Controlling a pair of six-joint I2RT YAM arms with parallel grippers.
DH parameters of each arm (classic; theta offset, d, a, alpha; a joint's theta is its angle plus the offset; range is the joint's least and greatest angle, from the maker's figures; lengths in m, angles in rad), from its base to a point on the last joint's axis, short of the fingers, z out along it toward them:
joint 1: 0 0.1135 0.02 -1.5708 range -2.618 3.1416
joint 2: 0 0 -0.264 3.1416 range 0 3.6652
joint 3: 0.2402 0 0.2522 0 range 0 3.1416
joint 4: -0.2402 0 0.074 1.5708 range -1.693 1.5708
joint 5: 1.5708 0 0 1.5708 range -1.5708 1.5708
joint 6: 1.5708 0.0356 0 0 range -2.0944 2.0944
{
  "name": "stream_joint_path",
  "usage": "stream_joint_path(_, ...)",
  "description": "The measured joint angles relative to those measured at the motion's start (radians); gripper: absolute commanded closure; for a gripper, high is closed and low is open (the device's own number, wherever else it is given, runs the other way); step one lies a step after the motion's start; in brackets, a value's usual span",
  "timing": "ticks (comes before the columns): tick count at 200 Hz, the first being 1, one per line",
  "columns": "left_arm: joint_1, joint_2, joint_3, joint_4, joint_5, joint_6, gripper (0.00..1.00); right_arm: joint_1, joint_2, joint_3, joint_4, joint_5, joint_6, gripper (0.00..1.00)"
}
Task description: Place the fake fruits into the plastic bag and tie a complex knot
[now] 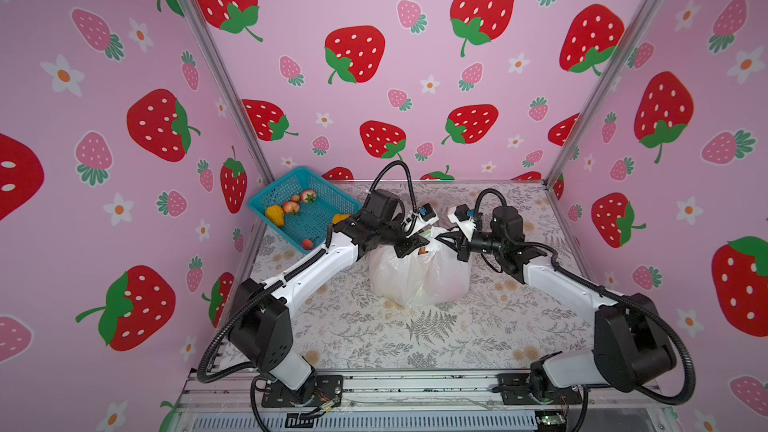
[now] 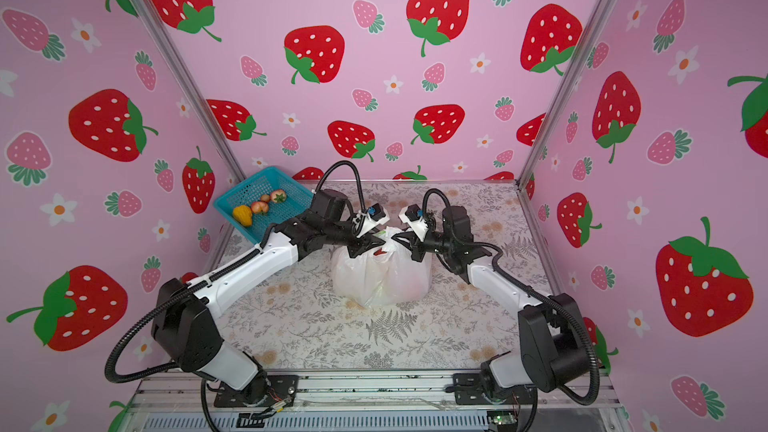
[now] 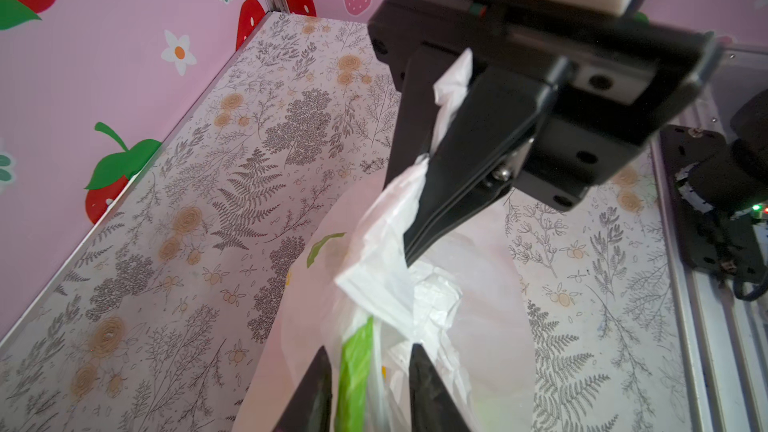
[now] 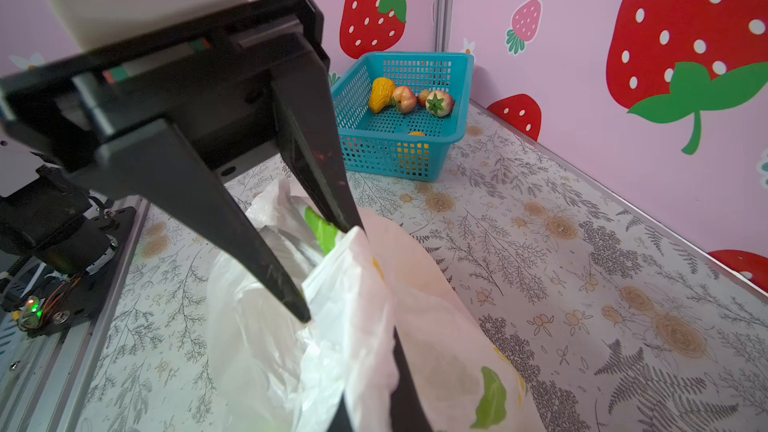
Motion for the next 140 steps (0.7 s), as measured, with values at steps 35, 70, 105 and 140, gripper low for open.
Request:
stream_joint_path(35, 0.011, -0.013, 0.005, -0.064, -0.042, -0.01, 0.67, 0.012, -0.04, -0.008, 0.001, 0.032, 0.004, 1.0)
stream_joint_path(70, 0.013, 0.021, 0.046, -0.127, -0.043, -0.063, 0.93, 0.032, -0.056, -0.024, 0.0, 0.089, 0.003, 1.0)
stream_joint_path(105, 0.013, 0.003, 0.047, -0.125, -0.033, -0.19, 1.0, 0.057, -0.087, -0.042, 0.0, 0.161, -0.005, 1.0)
stream_joint_path(140, 0.013, -0.069, -0.018, -0.04, -0.01, -0.372, 1.0, 0.1, -0.097, -0.051, 0.011, 0.245, -0.018, 1.0)
